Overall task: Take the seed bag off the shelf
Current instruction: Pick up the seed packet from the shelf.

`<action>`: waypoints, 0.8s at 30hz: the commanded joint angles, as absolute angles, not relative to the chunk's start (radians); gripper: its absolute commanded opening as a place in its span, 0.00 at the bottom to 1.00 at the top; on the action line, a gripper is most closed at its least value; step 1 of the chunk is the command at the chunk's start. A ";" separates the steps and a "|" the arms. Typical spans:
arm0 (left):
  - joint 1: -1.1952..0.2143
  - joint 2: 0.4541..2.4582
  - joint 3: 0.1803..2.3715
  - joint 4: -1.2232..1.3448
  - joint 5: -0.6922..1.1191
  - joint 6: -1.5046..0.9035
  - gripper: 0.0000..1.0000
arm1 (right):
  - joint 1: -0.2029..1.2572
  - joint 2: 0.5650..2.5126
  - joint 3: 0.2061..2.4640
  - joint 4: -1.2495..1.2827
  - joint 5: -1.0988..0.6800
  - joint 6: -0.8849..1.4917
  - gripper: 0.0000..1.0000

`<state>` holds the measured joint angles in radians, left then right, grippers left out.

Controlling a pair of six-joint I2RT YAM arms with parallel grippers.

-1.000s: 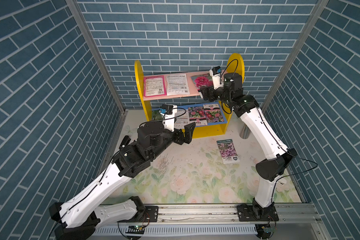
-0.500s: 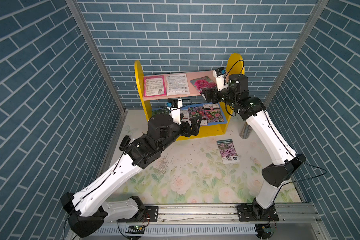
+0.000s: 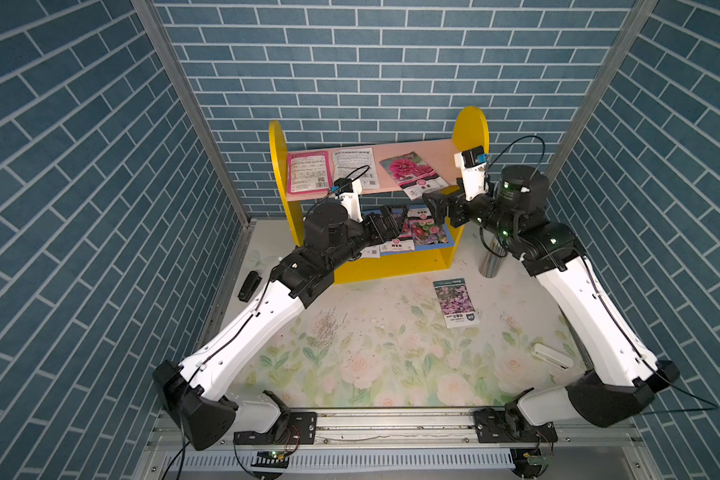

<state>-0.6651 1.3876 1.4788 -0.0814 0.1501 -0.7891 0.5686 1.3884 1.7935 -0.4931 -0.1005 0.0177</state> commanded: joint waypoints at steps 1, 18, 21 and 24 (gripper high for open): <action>-0.652 1.435 1.537 -0.036 0.207 -0.851 1.00 | 0.567 1.272 1.705 -0.434 -0.180 -0.024 1.00; -0.586 1.680 1.723 0.020 0.359 -0.956 0.84 | 0.568 1.024 1.475 -0.456 -0.193 -0.020 1.00; -0.584 1.709 1.750 0.023 0.372 -0.968 0.80 | 0.568 1.014 1.466 -0.454 -0.189 -0.017 1.00; -0.583 1.727 1.767 0.028 0.380 -0.979 0.77 | 0.568 1.009 1.464 -0.456 -0.188 -0.015 1.00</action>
<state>-0.5903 1.7142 1.7412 0.0002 0.3477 -0.9653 0.5686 1.0317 1.4700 -0.4637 -0.1783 -0.0055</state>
